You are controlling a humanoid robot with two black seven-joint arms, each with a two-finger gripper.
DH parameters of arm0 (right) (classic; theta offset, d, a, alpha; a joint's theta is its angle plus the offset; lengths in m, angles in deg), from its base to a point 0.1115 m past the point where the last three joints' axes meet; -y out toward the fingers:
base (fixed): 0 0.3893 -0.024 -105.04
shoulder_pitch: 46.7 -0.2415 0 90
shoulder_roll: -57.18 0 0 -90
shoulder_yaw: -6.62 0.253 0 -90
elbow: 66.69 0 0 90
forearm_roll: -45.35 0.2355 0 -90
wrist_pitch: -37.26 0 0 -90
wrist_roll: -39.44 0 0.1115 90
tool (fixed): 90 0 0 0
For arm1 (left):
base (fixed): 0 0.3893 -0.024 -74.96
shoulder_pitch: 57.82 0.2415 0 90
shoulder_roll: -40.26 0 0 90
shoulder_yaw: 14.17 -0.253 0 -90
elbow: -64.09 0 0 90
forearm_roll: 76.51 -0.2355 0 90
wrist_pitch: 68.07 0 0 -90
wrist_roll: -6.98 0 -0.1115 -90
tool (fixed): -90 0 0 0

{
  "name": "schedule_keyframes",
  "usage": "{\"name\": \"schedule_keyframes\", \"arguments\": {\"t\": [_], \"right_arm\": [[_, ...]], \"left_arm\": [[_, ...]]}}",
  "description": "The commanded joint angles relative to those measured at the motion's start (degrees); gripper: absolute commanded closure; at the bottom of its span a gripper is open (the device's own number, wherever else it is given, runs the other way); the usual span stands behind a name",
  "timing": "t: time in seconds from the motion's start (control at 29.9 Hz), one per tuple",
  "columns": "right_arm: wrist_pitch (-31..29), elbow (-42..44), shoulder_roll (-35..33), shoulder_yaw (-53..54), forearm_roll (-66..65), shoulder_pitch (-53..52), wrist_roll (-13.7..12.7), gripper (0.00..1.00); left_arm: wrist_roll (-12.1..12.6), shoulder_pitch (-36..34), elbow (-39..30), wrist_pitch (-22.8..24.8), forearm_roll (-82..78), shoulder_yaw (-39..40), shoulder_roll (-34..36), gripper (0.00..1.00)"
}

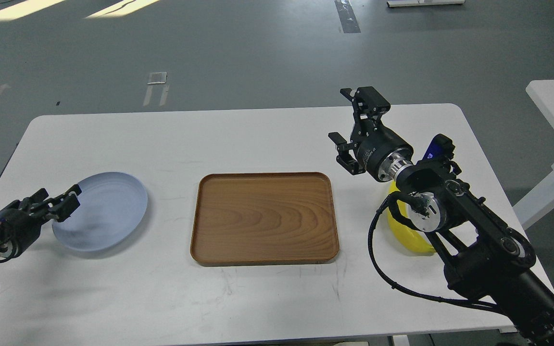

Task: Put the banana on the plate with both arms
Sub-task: 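Lower the left gripper to the light blue plate's edge and grasp it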

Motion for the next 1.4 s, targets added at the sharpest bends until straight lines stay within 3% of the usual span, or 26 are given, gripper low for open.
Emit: {"name": "schedule_keyframes", "arguments": {"t": [0.0, 0.57, 0.74, 0.77, 0.8, 0.87, 1.04, 1.37], "right_arm": [[0.0, -0.1, 0.0, 0.0, 0.0, 0.0, 0.0, 0.0], [0.0, -0.1, 0.1, -0.3, 0.0, 0.0, 0.0, 0.0], [0.0, -0.1, 0.1, -0.3, 0.0, 0.0, 0.0, 0.0], [0.0, -0.1, 0.1, -0.3, 0.0, 0.0, 0.0, 0.0], [0.0, -0.1, 0.1, -0.3, 0.0, 0.0, 0.0, 0.0], [0.0, -0.1, 0.1, -0.3, 0.0, 0.1, 0.0, 0.0], [0.0, -0.1, 0.1, -0.3, 0.0, 0.2, 0.0, 0.0], [0.0, -0.1, 0.1, -0.2, -0.1, 0.3, 0.0, 0.0]], "left_arm": [[0.0, 0.1, 0.1, 0.6, 0.4, 0.0, -0.1, 0.19], [0.0, 2.9, 2.2, 0.7, 0.7, -0.1, -0.1, 0.24], [0.0, 4.1, 2.3, 0.8, 0.7, -0.1, -0.2, 0.43], [0.0, 4.1, 2.4, 0.9, 0.7, -0.1, -0.2, 0.6], [0.0, 4.2, 2.8, 0.9, 0.7, -0.1, -0.2, 0.66], [0.0, 4.1, 5.2, 1.6, 0.7, -0.1, -0.6, 0.89], [0.0, 4.1, 7.8, 2.1, 0.7, 0.0, -2.3, 1.0], [0.0, 3.3, 6.8, 2.4, 3.2, 0.2, -1.6, 1.0]]}}
